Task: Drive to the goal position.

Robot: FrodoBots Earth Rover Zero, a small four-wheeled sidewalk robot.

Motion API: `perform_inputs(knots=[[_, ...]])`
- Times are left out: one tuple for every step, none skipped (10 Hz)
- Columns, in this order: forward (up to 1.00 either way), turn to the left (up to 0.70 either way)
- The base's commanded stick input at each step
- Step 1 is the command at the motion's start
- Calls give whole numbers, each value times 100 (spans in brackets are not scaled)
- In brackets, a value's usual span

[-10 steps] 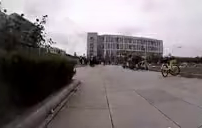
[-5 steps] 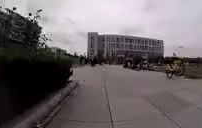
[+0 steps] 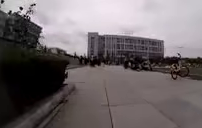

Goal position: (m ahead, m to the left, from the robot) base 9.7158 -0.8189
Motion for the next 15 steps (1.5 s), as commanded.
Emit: perform_inputs(knots=[[70,-12],[70,-12],[70,-12],[70,-12],[70,-12],[70,-12],[70,-12],[70,-12],[70,-8],[70,-4],[70,0],[70,0],[70,0],[70,0],[70,0]])
